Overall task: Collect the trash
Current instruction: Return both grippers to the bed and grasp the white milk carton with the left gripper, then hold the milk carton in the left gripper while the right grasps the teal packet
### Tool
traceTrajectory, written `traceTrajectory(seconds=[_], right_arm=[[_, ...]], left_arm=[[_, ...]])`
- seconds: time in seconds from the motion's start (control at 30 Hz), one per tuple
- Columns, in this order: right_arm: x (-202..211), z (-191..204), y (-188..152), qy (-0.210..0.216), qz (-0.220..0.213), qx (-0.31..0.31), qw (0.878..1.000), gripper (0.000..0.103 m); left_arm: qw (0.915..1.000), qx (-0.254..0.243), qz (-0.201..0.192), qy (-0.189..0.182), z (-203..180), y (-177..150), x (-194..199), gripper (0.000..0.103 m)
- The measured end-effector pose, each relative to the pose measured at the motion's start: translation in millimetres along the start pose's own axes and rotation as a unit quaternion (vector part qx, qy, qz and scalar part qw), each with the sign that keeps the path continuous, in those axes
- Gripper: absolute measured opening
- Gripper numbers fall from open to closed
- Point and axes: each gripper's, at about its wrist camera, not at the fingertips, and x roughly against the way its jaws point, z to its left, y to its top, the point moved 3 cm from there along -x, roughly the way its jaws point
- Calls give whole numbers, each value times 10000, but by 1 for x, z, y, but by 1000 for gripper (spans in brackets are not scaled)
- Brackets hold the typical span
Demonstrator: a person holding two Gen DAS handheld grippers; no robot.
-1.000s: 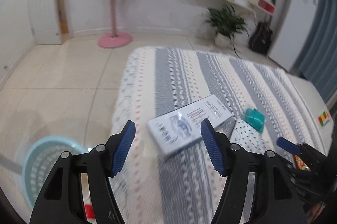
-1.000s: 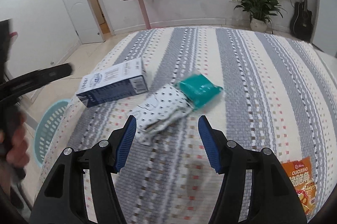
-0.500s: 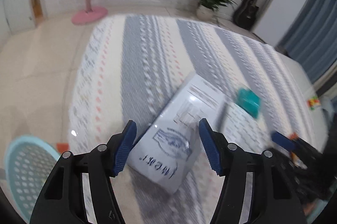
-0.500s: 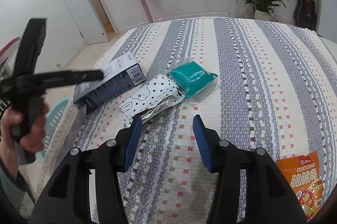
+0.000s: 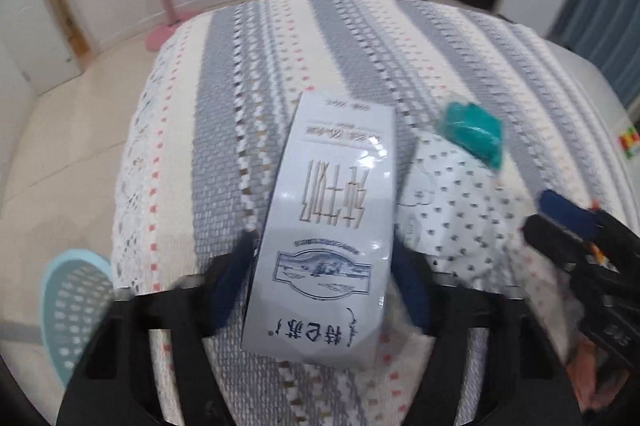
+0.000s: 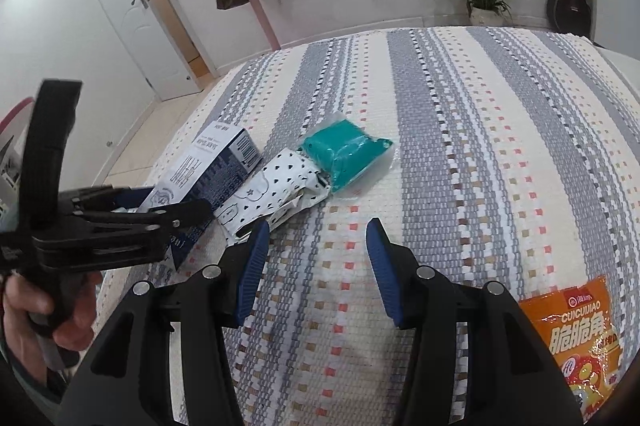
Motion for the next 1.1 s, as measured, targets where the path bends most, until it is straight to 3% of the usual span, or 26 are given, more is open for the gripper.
traceTrajectory(seconds=[0.2, 0.3, 0.47, 0.8, 0.9, 0.93, 1.03, 1.07, 1.1], right_arm=[[-7, -2, 14, -214, 103, 100, 9997, 47], [-10, 1, 34, -383, 29, 413, 9984, 66], [-38, 1, 60, -521, 202, 721, 9958, 66], [-65, 0, 54, -455, 461, 828, 9945, 66], [-67, -1, 54, -499, 502, 777, 9945, 56], [-67, -1, 54, -518, 484, 789, 9944, 45], [-68, 2, 53, -544, 456, 862, 9937, 30], [-68, 2, 52, -550, 451, 874, 9936, 20], [-68, 2, 52, -535, 442, 879, 9937, 17]], left_arm=[[9979, 399, -502, -31, 13, -19, 29, 57], [9951, 664, -724, -97, 19, -27, 50, 57], [9907, 781, -1093, -236, 18, -37, 76, 56], [9875, 1134, -996, -443, 27, -47, 64, 57], [9871, 1170, -1010, -428, 30, -49, 67, 57], [9870, 1174, -1019, -402, 30, -50, 68, 57], [9859, 1251, -1051, -363, 35, -53, 70, 57], [9854, 1284, -1056, -358, 38, -54, 71, 57], [9851, 1312, -1059, -334, 40, -55, 71, 57]])
